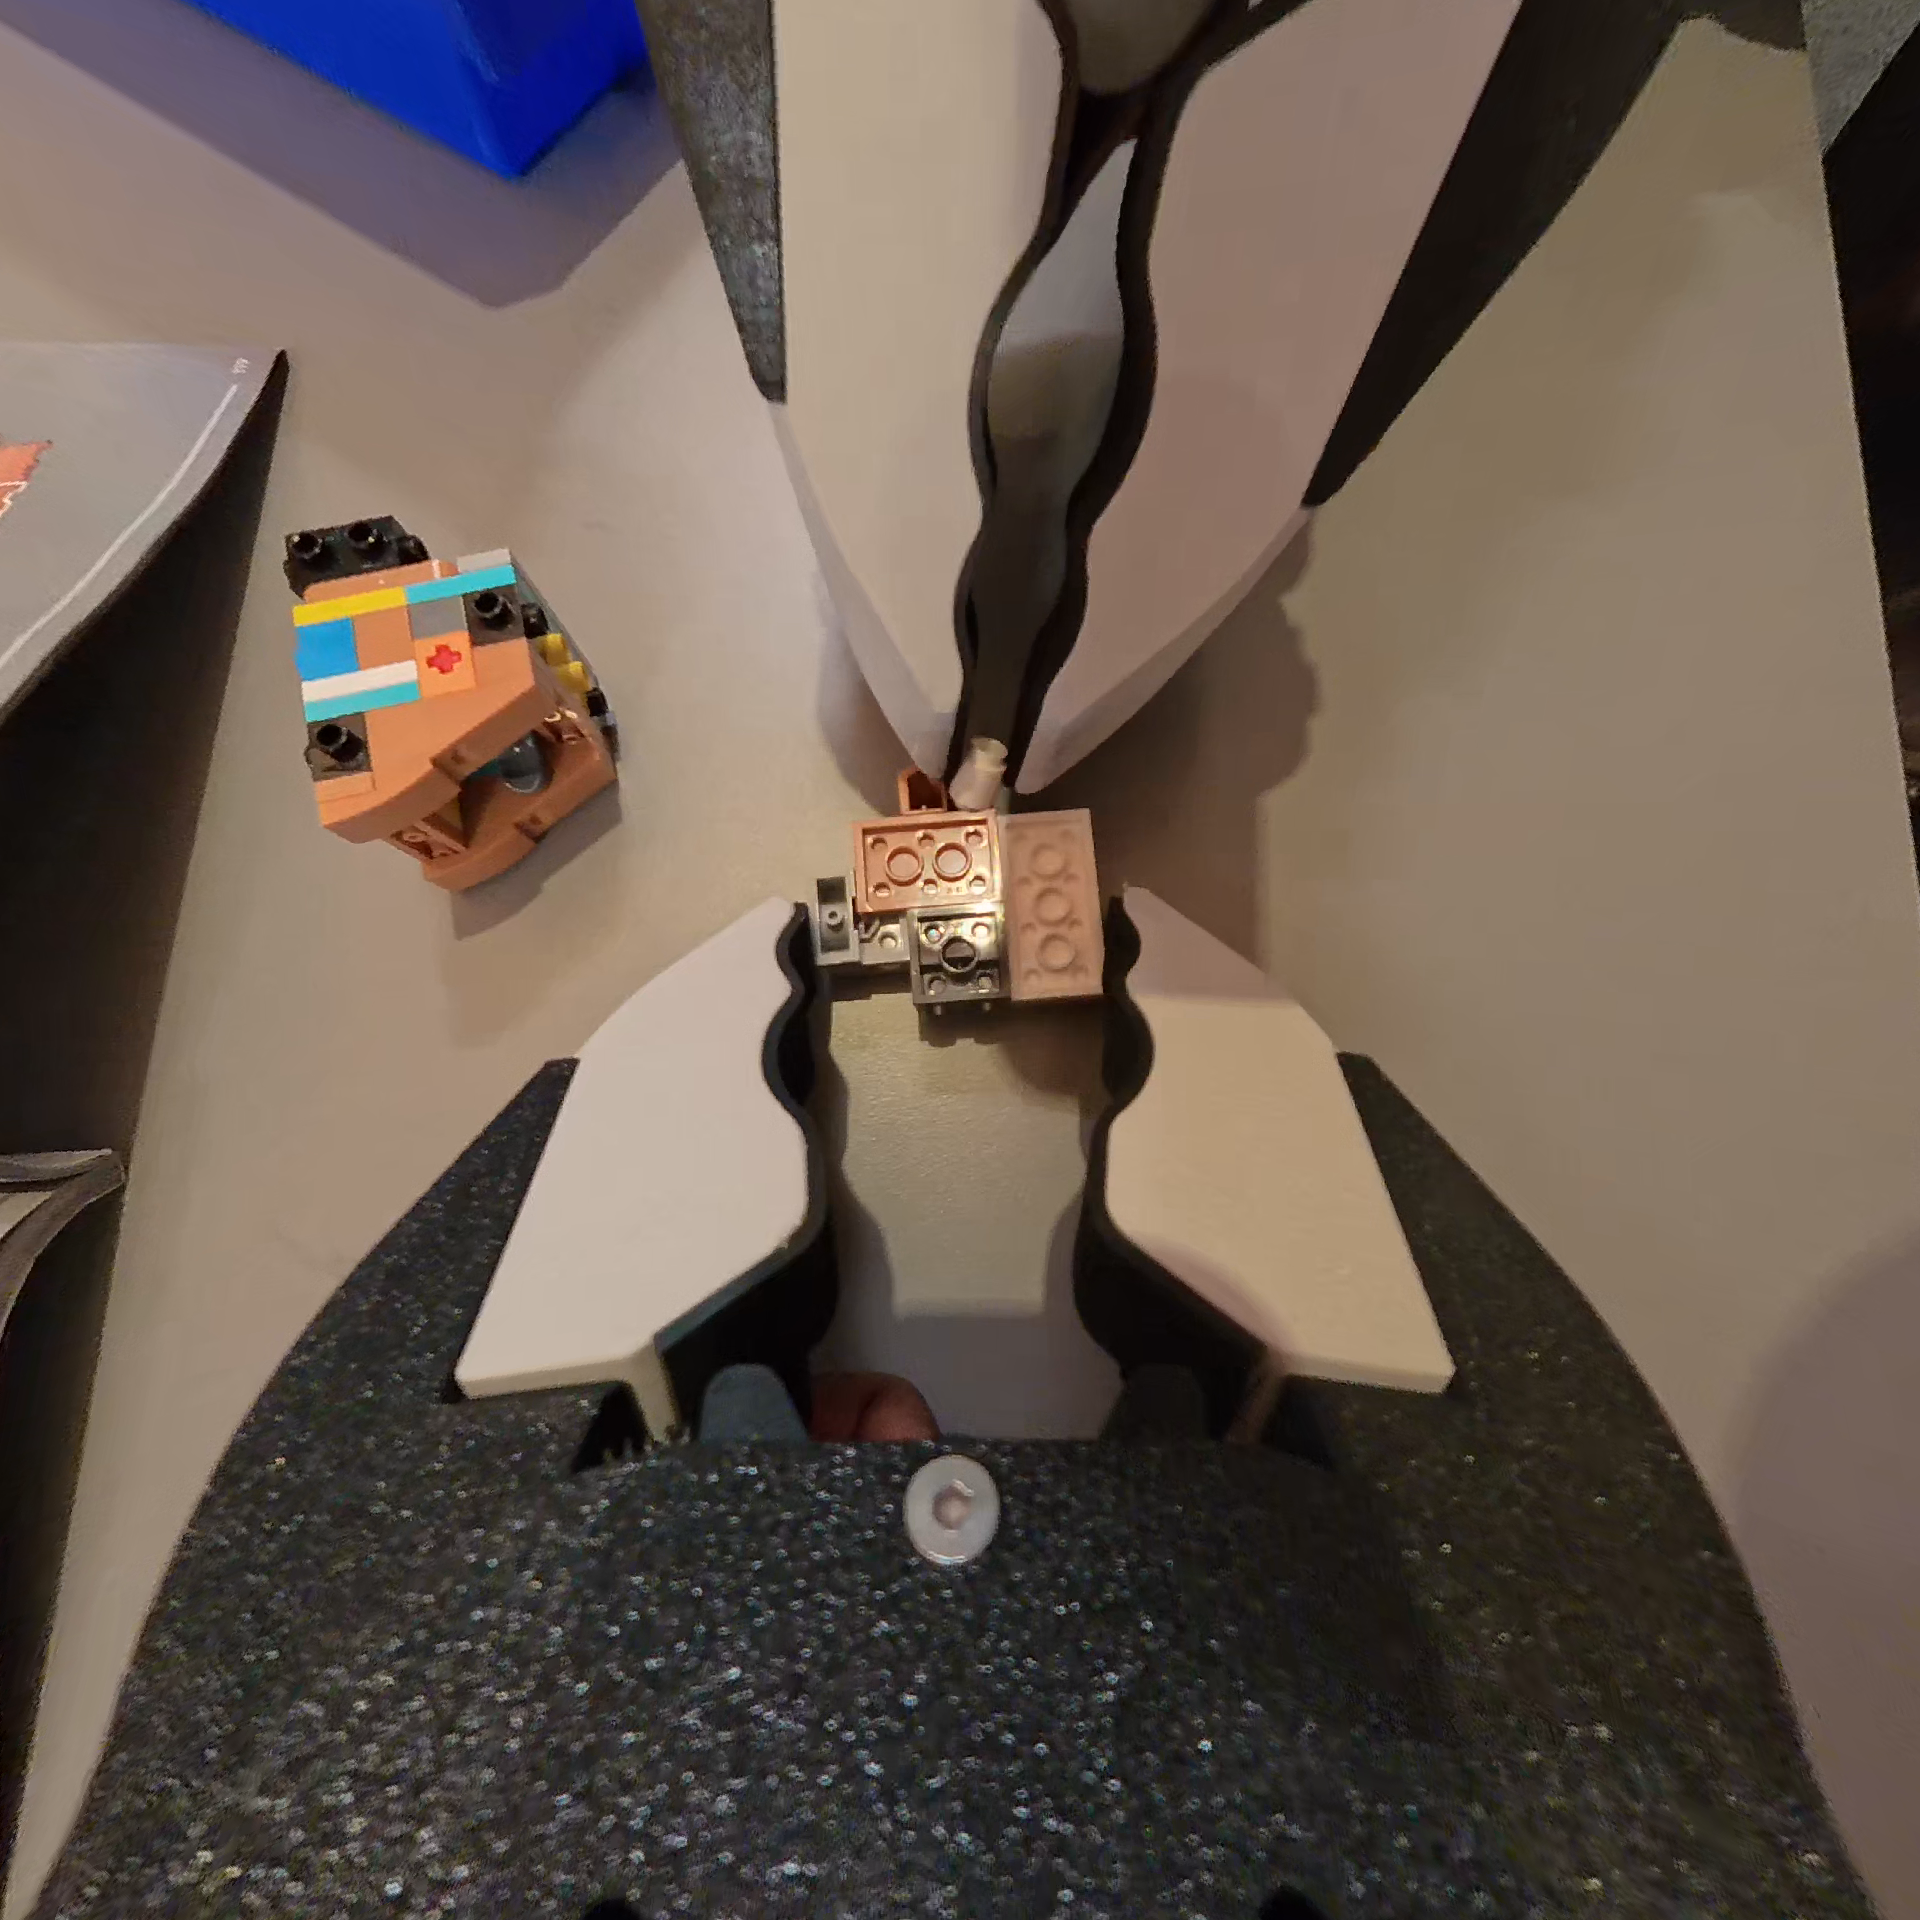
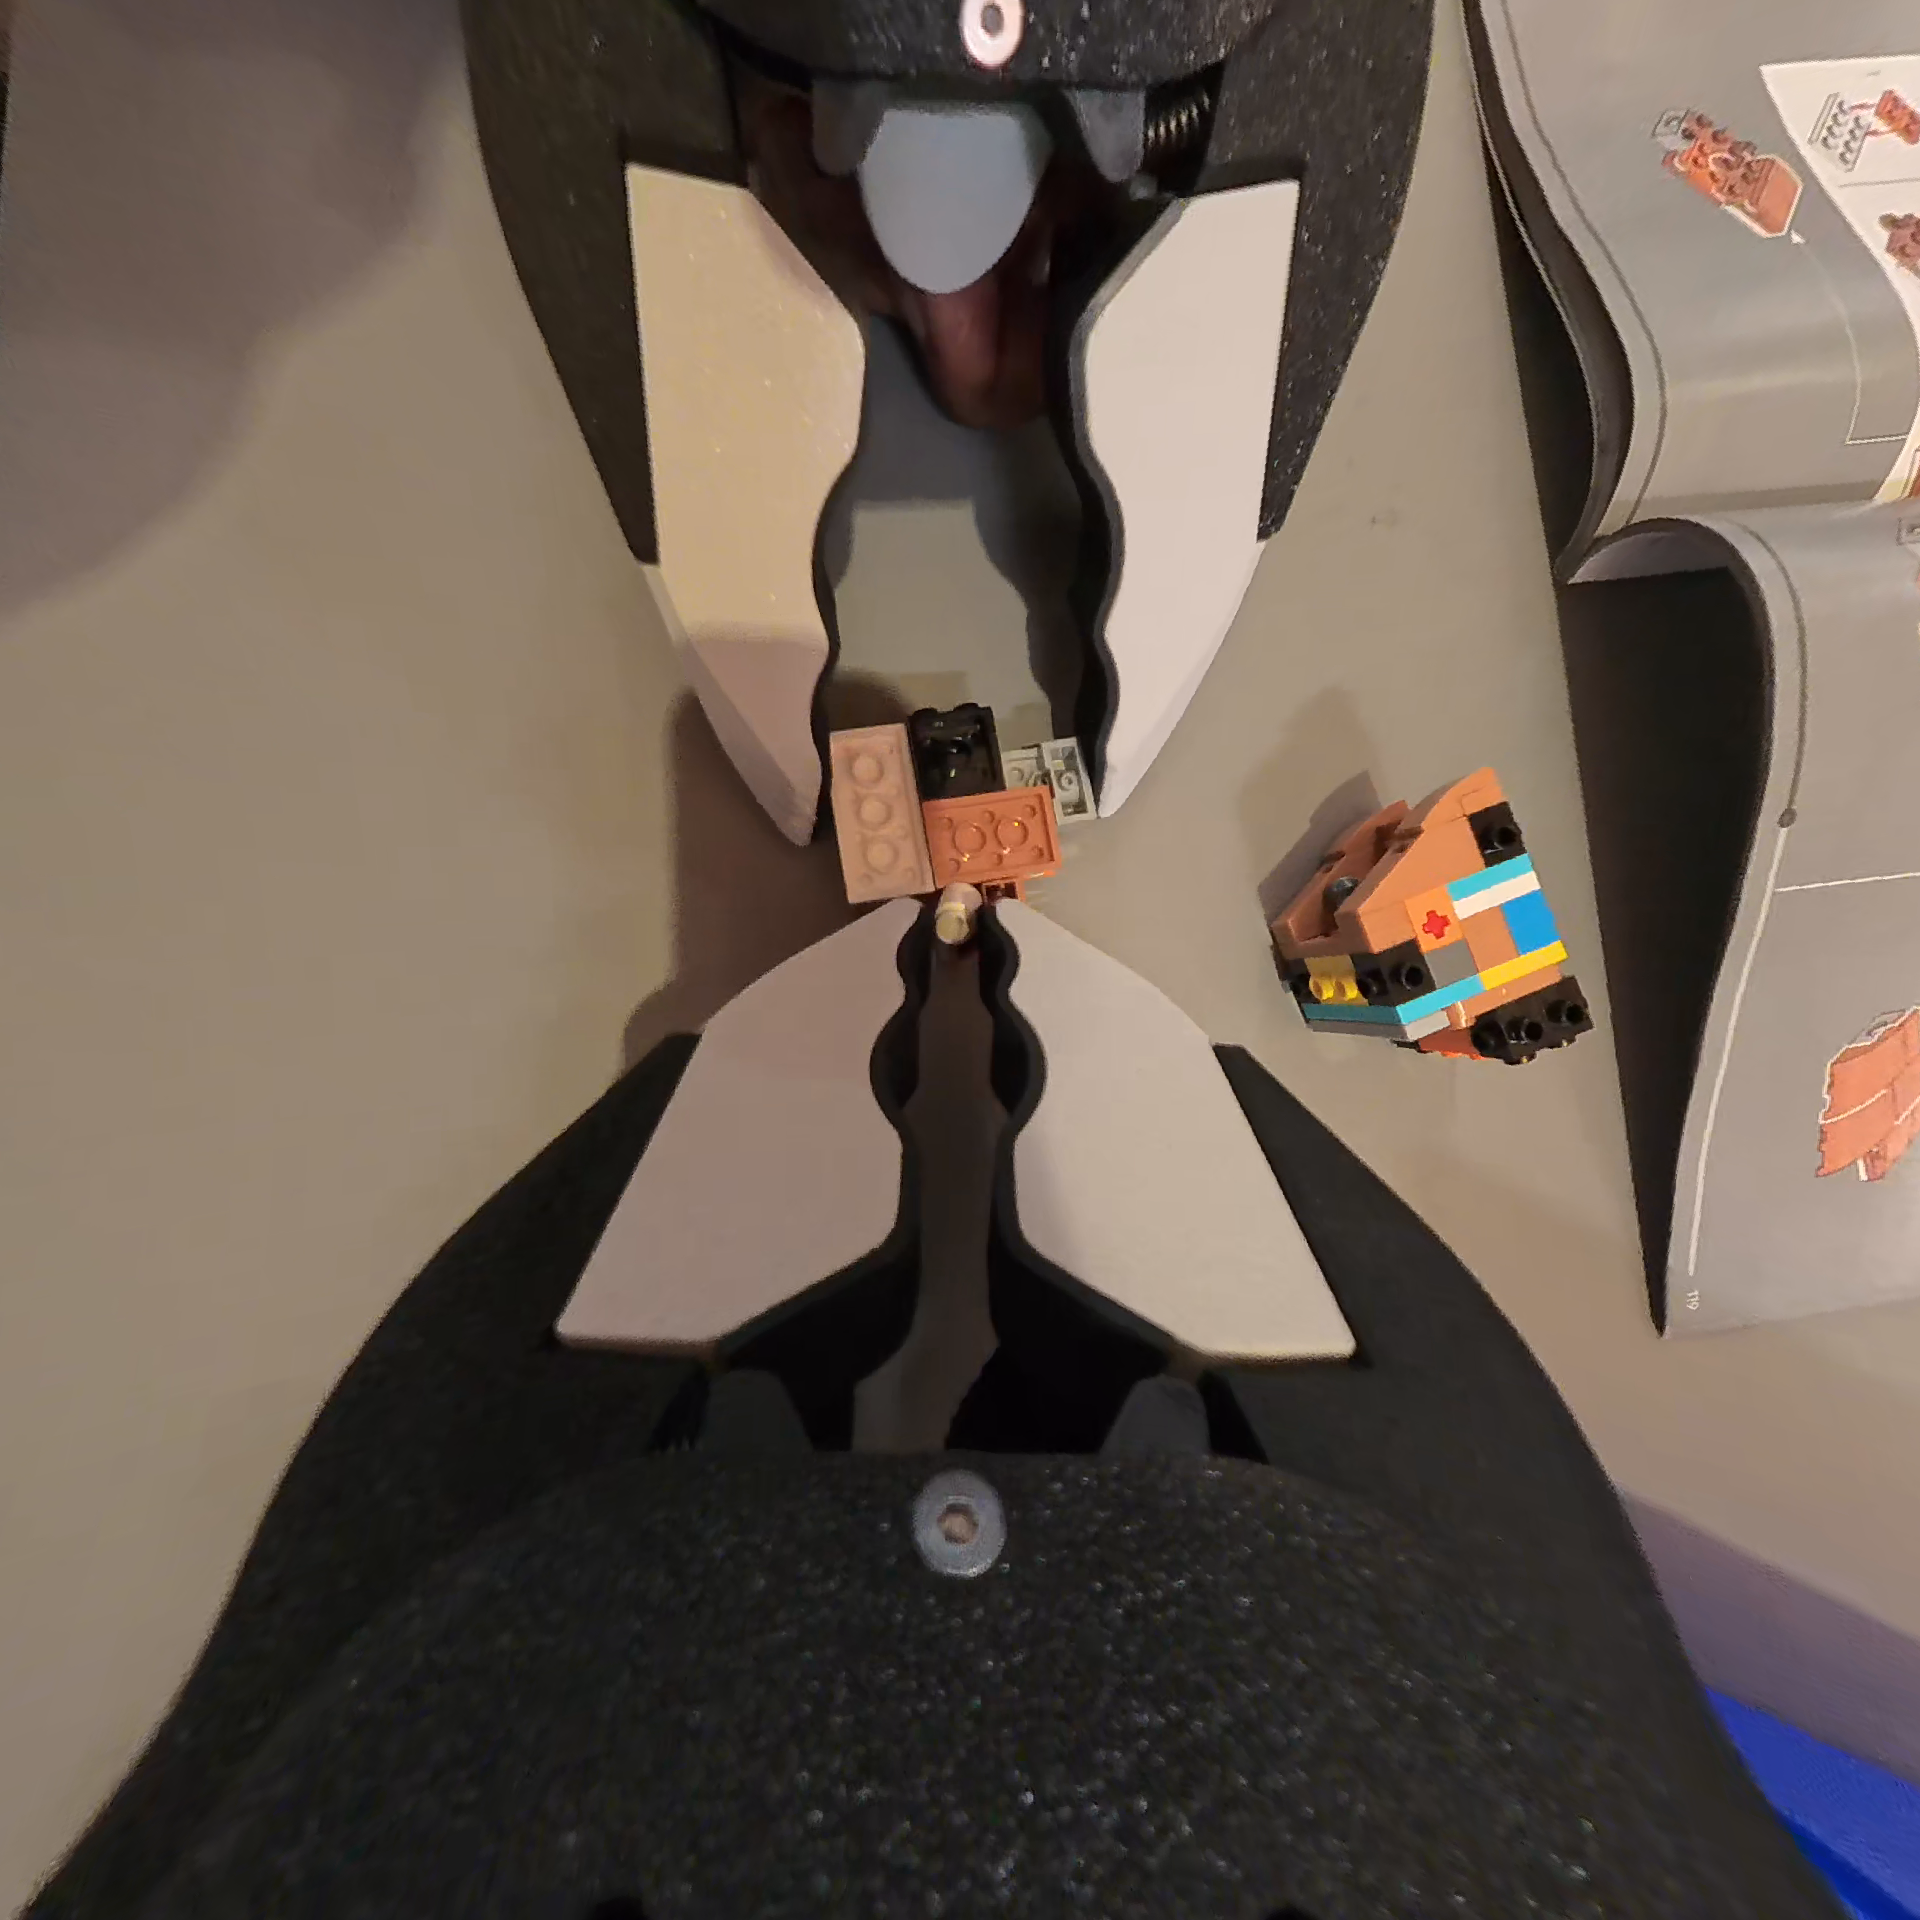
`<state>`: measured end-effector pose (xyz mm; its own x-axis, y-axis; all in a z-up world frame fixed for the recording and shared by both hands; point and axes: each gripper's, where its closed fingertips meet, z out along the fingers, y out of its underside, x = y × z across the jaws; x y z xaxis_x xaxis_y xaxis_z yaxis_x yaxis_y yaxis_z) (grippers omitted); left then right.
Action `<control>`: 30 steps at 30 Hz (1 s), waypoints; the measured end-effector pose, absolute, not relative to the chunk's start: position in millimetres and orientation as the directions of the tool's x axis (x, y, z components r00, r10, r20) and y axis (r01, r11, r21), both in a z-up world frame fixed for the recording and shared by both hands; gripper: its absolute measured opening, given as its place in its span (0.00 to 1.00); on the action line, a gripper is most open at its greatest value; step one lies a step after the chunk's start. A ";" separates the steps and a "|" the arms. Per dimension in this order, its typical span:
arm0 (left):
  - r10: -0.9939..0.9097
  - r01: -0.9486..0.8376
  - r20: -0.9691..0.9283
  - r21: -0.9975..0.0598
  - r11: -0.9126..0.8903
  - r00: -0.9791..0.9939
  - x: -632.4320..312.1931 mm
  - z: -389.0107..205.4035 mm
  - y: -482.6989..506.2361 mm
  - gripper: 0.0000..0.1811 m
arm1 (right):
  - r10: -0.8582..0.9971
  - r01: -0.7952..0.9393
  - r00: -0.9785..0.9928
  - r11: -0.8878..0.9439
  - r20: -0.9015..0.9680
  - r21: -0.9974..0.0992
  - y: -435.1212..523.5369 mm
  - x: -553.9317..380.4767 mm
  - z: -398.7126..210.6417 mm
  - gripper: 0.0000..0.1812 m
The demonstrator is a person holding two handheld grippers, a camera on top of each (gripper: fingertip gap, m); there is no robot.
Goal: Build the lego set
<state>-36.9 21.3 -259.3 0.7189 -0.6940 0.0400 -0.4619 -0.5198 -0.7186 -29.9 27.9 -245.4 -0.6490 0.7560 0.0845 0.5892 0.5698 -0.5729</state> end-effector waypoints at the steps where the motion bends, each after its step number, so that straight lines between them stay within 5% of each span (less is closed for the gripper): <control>1: -0.694 -0.463 0.039 -0.718 -0.520 0.719 -36.7 -259.4 21.1 0.30 | 0.752 0.588 -0.652 0.578 0.090 -0.566 27.7 -29.5 -245.3 0.04; 20: -0.695 -0.487 0.004 -0.711 -0.508 0.719 -35.3 -254.0 19.9 0.30 | 0.669 0.596 -0.728 0.725 0.149 -0.344 25.7 -21.5 -248.1 0.04; 30: -0.678 -0.409 0.077 -0.746 -0.525 0.731 -37.3 -248.7 20.8 0.30 | 0.676 0.611 -0.726 0.718 0.124 -0.335 25.1 -23.9 -251.8 0.04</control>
